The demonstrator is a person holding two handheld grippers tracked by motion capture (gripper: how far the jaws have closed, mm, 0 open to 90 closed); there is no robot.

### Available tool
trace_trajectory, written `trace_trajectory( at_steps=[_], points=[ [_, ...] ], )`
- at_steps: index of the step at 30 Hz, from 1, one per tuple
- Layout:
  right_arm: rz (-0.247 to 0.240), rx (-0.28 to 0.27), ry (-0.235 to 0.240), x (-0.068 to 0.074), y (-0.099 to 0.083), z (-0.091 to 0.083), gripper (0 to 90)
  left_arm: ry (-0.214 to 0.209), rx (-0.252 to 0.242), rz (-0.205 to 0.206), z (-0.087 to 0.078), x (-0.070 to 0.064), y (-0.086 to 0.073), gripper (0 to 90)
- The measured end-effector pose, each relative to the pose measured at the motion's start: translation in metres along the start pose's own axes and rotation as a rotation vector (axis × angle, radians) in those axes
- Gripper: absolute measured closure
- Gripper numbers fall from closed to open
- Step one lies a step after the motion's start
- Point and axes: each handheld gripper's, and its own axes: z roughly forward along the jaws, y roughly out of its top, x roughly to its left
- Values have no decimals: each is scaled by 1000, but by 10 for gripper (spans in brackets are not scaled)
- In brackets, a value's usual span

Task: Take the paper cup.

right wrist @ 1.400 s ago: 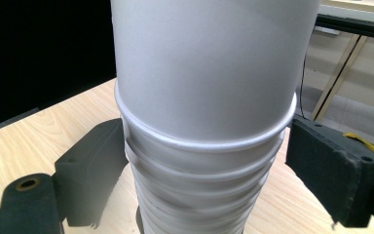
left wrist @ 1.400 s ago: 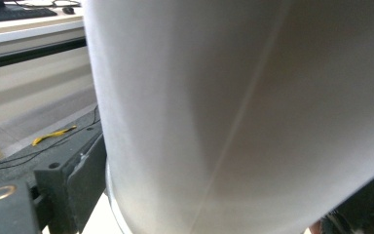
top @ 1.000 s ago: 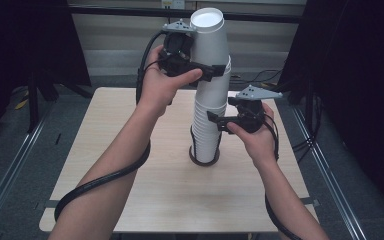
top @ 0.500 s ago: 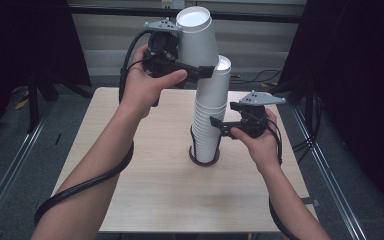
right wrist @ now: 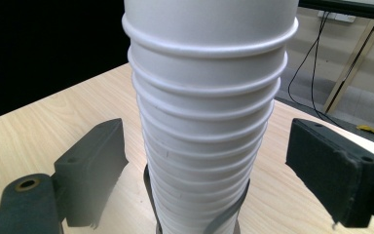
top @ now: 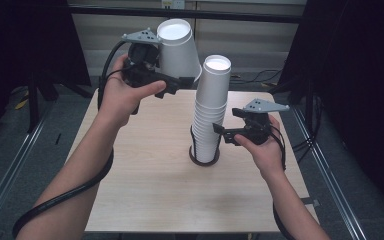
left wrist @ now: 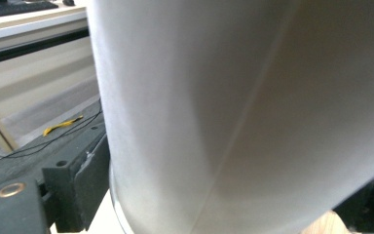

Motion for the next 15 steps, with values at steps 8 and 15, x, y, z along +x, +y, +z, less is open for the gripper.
trace_trajectory(
  at_steps=[8,15],
  points=[
    [15,-3,24,-3,-14,-6,140,4,81,28,-11,7,-29,114],
    [-8,17,62,0,-23,-8,140,0,178,74,-10,7,-57,113]
  ],
)
